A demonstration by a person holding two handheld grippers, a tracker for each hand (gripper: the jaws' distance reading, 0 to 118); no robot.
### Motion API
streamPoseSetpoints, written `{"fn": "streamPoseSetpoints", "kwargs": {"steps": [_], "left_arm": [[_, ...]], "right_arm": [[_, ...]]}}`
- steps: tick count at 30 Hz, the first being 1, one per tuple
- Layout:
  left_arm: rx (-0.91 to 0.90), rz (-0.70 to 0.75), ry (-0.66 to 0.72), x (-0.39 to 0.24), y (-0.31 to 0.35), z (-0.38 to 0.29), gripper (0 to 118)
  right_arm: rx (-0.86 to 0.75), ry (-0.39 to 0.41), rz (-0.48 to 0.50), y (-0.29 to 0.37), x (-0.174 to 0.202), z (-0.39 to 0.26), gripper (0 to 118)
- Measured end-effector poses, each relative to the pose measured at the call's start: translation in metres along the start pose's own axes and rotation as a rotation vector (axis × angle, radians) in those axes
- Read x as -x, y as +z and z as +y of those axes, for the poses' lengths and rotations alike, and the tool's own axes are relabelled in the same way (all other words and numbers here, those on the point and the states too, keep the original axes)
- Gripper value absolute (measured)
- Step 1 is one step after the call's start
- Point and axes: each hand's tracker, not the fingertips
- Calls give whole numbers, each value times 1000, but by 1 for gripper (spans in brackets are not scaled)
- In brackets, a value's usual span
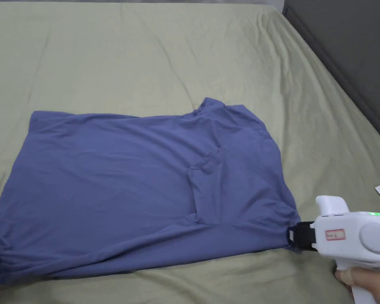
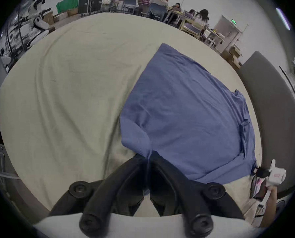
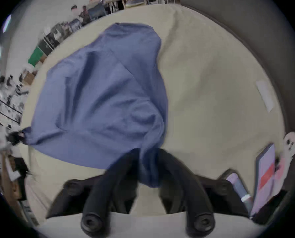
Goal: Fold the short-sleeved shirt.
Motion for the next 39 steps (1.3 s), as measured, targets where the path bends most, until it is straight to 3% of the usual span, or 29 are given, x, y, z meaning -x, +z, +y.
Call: {"fn": "streamPoseSetpoints", "kwargs": {"steps": [1, 6, 10, 18, 21, 25, 30, 31, 32, 33, 34, 35, 36, 37, 39], "left_arm": [[-3, -8, 17, 2, 0, 3, 2], [-58, -105, 181, 2, 0, 34, 2], [-97, -149, 242, -5, -11, 79, 2], [-99, -172, 402, -30, -76, 155, 2], [-73, -90, 355, -38, -114, 168, 2], [-9, 74, 263, -40, -159, 160, 2], [-43, 39, 300, -34, -167, 147, 2], [-42, 48, 281, -36, -166, 149, 7], [-29, 60, 238, -39, -162, 152, 28], [-16, 51, 194, -41, -156, 156, 74], [-36, 13, 178, -45, -144, 159, 118], [-65, -38, 175, -49, -128, 160, 118], [-106, -76, 155, -57, -107, 156, 118], [-285, -120, 142, -62, -77, 145, 118], [-332, -129, 85, -71, -37, 116, 118]], "right_arm": [[-10, -2, -21, 3, 1, 3, 15], [-150, -128, 96, 29, 3, 43, 13], [-229, -96, -7, 34, 25, 94, 13], [-190, -152, -78, -42, 23, 194, 13], [-171, -98, -166, -71, 31, 206, 13], [-87, 66, -279, -107, 45, 198, 13], [-106, 85, -285, -113, 50, 193, 13], [-93, 95, -280, -126, 37, 204, 16], [-68, 121, -277, -124, 36, 210, 24], [-49, 140, -294, -119, 37, 216, 51], [-51, 143, -321, -109, 42, 221, 104], [-92, 143, -379, -89, 50, 217, 113], [-162, 133, -364, -72, 53, 215, 118], [-283, 136, -302, -46, 56, 205, 118], [-436, 121, -248, -5, 69, 172, 116]]}}
